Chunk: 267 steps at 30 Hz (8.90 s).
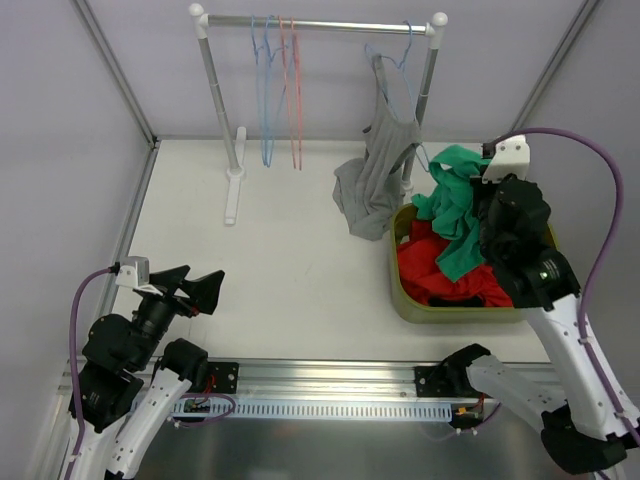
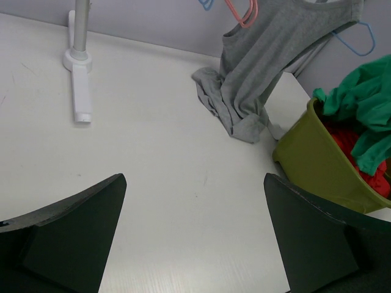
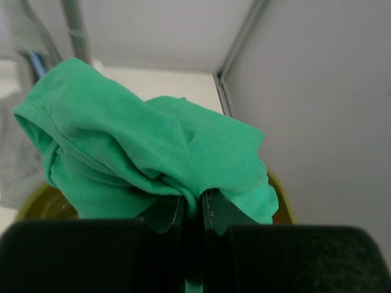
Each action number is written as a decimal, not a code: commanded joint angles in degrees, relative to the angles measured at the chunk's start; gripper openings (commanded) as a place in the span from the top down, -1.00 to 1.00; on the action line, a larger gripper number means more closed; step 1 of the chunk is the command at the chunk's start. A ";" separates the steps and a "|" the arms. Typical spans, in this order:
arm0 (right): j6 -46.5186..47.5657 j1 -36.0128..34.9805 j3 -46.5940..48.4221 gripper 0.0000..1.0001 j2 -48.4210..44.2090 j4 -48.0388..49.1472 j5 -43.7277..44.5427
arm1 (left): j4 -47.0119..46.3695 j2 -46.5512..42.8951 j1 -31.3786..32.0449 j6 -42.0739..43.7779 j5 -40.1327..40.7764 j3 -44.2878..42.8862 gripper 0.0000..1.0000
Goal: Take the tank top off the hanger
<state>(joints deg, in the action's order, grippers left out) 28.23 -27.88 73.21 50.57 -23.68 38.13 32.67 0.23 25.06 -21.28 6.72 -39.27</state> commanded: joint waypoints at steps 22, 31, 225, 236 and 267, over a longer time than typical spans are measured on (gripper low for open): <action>-55.73 21.20 -49.65 0.99 3.33 16.74 -21.71 | -0.50 -2.52 -0.19 -1.31 1.37 0.68 -0.97; -55.39 21.29 -47.64 0.75 -8.63 8.93 -15.98 | -0.67 3.19 -0.19 -8.68 -0.48 -3.53 -0.97; -39.79 -5.34 -26.61 0.99 -1.08 31.45 -72.76 | -98.11 49.81 14.39 -8.28 -39.93 -10.72 1.00; -40.53 -14.04 -38.40 0.99 0.14 29.57 -61.86 | -116.66 68.41 17.56 5.36 -32.57 -18.14 1.00; -39.39 -26.17 -37.44 -0.99 6.05 26.59 -41.83 | -76.74 56.46 20.73 4.75 -0.49 -10.81 1.00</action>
<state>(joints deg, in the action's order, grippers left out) -13.98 -53.93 35.07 60.55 6.96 -10.72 -54.54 56.45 45.08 -15.07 1.87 -46.11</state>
